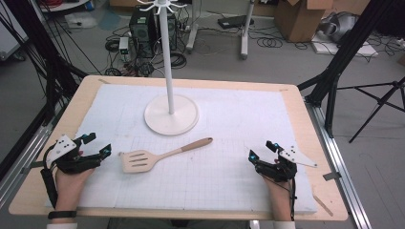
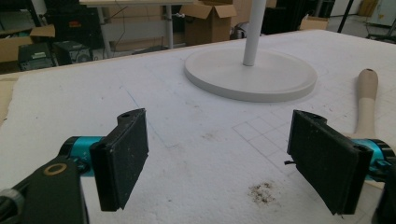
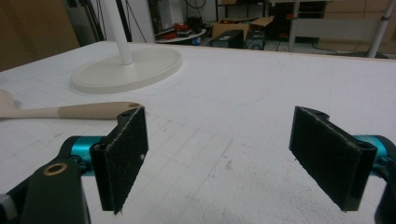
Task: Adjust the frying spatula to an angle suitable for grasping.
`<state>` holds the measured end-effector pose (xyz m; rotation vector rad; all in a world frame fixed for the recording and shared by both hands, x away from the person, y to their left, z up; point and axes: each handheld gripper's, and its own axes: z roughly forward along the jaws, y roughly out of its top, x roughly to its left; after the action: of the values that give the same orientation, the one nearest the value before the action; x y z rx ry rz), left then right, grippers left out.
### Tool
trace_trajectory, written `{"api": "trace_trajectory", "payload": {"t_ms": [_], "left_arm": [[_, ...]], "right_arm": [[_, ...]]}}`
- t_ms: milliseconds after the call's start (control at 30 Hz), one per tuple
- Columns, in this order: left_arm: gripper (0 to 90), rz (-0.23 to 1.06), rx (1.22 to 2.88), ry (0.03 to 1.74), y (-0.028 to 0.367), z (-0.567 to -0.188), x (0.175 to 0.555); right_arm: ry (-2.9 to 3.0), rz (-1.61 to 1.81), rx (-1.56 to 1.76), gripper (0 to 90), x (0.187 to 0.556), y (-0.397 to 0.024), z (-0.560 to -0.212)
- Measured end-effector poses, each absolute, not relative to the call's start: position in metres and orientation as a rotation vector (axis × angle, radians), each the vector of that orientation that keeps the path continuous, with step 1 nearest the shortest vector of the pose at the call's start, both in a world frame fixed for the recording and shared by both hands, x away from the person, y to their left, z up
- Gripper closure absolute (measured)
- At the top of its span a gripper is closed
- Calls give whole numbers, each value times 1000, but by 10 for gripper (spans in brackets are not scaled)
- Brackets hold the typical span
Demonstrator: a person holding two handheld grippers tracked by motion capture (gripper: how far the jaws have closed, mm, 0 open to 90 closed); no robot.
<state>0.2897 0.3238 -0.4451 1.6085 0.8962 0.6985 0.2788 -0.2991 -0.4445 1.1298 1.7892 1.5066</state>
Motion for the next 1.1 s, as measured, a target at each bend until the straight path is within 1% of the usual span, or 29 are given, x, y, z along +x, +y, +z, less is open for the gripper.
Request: {"api": "trace_trajectory", "payload": {"t_ms": [267,333,833,1100], "left_arm": [[208,693,1613,893,324,-445,290],[211,673,1616,886,324,-443,290],[208,685,1603,832,325,-428,284],[207,670,1603,815,323,-427,285]], "right_arm": [[1785,1513,1137,181,279,-300,-444],[1784,1509,1137,181,279,-300,-445],[1787,1504,1148,181,280,-299,-445],[1778,1503,1152,180,280,-300,-445]]}}
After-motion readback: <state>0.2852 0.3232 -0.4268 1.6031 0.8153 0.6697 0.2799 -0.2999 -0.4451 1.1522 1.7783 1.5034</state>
